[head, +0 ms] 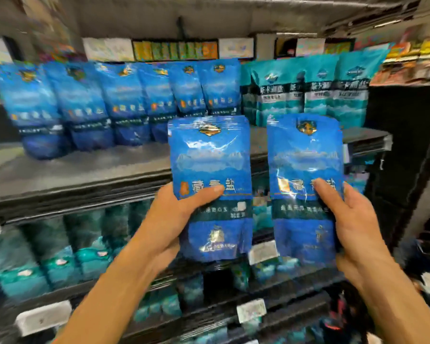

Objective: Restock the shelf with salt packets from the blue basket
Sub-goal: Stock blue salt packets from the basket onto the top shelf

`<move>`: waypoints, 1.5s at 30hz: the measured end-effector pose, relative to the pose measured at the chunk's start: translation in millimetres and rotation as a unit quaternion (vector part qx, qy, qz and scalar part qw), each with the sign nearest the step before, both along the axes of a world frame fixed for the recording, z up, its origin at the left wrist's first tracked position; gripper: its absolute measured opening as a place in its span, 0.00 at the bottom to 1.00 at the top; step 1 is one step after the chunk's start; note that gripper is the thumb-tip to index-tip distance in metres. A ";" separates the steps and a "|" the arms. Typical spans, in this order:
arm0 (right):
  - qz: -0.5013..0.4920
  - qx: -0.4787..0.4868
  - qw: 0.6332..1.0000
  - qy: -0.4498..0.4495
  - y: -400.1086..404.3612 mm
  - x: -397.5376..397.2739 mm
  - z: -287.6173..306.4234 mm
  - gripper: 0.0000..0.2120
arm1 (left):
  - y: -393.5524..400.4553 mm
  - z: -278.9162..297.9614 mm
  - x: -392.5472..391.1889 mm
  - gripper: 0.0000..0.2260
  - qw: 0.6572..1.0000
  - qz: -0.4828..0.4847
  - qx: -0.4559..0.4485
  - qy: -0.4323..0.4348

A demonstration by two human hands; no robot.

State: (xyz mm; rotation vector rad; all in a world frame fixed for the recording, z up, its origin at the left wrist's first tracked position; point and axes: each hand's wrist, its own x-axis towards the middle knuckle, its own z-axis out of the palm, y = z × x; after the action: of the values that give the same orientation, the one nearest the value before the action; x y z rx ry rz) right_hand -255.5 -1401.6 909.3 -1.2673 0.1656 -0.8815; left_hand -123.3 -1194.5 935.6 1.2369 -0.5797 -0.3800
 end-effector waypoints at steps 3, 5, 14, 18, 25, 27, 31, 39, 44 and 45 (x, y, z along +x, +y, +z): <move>0.060 -0.027 0.998 -0.020 -6.7 39.9 37.3 0.09 | 5.4 36.2 14.5 0.21 0.998 0.057 -0.013 -0.017; 0.091 -0.044 0.994 -0.032 -3.1 69.5 61.3 0.10 | 12.9 61.3 29.7 0.18 0.995 0.097 -0.011 -0.021; 0.262 -0.059 0.963 -0.015 60.9 211.7 132.2 0.09 | 86.1 130.4 121.6 0.22 0.971 0.232 0.026 -0.044; 0.304 -0.038 0.952 -0.002 94.2 274.7 140.8 0.06 | 123.6 132.8 173.7 0.20 0.966 0.251 0.029 -0.049; 0.312 -0.016 0.948 0.063 144.2 356.4 142.7 0.32 | 187.4 124.7 258.7 0.20 0.965 0.253 0.041 -0.054; 0.331 -0.010 0.940 0.078 159.3 374.4 143.2 0.35 | 204.0 120.5 275.0 0.20 0.965 0.252 0.054 -0.054; 0.350 -0.034 0.933 0.080 187.4 399.7 140.4 0.13 | 225.0 118.3 291.6 0.19 0.967 0.241 0.066 -0.043; 0.254 -0.347 0.891 0.145 178.4 402.5 125.8 0.13 | 243.6 105.9 284.4 0.15 0.900 0.321 0.248 -0.161; 0.196 -0.450 0.856 0.161 172.0 401.4 128.4 0.20 | 258.9 101.0 272.5 0.14 0.827 0.351 0.409 -0.160; 0.205 -0.440 0.859 0.164 171.7 400.4 129.2 0.20 | 259.7 100.0 270.7 0.14 0.834 0.343 0.405 -0.149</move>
State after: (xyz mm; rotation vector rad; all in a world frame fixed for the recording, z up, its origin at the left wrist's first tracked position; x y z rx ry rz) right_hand 144.8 -1230.0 1038.5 -2.2095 -0.2787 -0.3348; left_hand 147.4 -934.7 1035.6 2.2487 -0.1741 0.2302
